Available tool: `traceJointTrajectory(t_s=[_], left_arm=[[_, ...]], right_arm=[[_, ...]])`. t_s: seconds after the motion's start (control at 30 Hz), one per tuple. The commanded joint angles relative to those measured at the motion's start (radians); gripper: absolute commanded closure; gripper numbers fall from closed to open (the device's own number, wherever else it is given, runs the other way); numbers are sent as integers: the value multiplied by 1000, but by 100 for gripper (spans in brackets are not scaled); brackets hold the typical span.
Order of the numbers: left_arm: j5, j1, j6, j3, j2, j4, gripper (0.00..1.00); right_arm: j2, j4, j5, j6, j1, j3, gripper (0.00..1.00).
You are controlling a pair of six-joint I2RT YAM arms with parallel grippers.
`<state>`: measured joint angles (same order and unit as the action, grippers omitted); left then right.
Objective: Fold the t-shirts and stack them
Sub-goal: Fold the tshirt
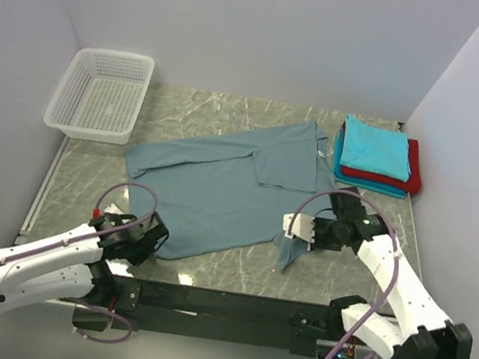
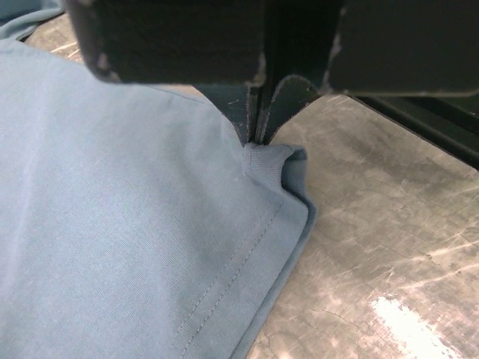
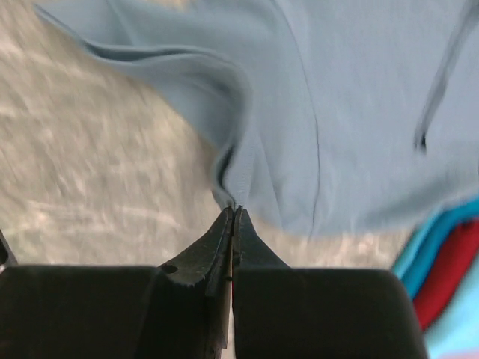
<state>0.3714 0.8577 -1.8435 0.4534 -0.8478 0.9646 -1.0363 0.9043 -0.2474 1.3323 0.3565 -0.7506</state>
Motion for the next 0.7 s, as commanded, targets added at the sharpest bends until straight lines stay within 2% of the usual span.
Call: traceJointTrajectory(t_s=[0.0,0.2,0.5,0.67], left_arm=[[24,-2,0,39,27,34,100],[40,-2,1,70,30,54,100],[93,-3,-11,142,33,94,100],[116,-3,-39,165,38,108,100]], right_arm=[[85,76,-3,56,-118,-55,100],[151,24,-1,50,-224,-66,100],[144,-134,-27,-59,-235,-115,100],[136,-168,-76,-104,-232,-156,100]])
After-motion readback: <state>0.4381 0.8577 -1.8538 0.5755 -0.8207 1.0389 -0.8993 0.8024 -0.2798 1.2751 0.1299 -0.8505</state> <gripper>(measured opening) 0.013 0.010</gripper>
